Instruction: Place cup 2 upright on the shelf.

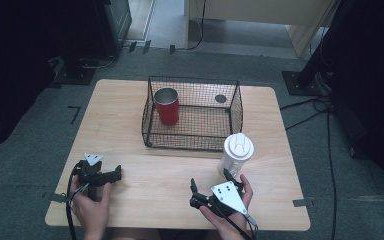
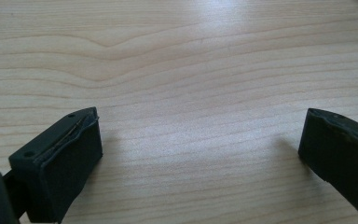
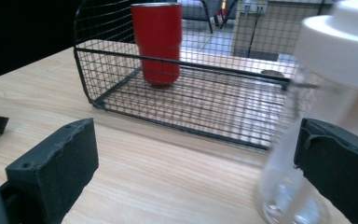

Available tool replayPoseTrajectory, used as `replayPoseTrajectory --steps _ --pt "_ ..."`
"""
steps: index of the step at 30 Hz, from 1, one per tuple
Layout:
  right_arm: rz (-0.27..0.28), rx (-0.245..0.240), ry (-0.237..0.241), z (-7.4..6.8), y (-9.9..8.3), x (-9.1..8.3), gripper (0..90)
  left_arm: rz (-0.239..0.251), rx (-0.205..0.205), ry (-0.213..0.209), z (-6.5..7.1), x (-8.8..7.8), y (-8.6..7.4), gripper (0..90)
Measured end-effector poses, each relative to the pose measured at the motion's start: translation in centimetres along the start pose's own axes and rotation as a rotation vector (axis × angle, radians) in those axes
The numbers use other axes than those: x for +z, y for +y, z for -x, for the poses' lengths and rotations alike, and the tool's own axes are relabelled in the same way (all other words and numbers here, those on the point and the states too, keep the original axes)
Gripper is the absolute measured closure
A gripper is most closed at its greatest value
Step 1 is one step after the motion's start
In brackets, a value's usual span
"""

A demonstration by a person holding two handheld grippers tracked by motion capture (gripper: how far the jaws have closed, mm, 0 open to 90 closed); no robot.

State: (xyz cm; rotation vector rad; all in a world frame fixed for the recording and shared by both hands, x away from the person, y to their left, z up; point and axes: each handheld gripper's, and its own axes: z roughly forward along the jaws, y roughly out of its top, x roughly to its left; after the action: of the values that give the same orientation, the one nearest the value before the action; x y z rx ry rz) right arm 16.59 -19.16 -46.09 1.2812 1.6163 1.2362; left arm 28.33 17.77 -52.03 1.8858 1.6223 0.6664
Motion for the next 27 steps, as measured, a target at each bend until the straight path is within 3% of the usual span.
replayPoseTrajectory --steps 11,27 --pt "-0.009 0.026 -0.079 3.5 0.1 -2.1 0.0 0.0 0.001 0.0 0.0 0.0 0.0 0.0" --pt "-0.038 0.048 -0.141 5.0 0.8 -0.2 0.0 0.0 0.001 0.0 0.0 0.0 0.0 0.0"
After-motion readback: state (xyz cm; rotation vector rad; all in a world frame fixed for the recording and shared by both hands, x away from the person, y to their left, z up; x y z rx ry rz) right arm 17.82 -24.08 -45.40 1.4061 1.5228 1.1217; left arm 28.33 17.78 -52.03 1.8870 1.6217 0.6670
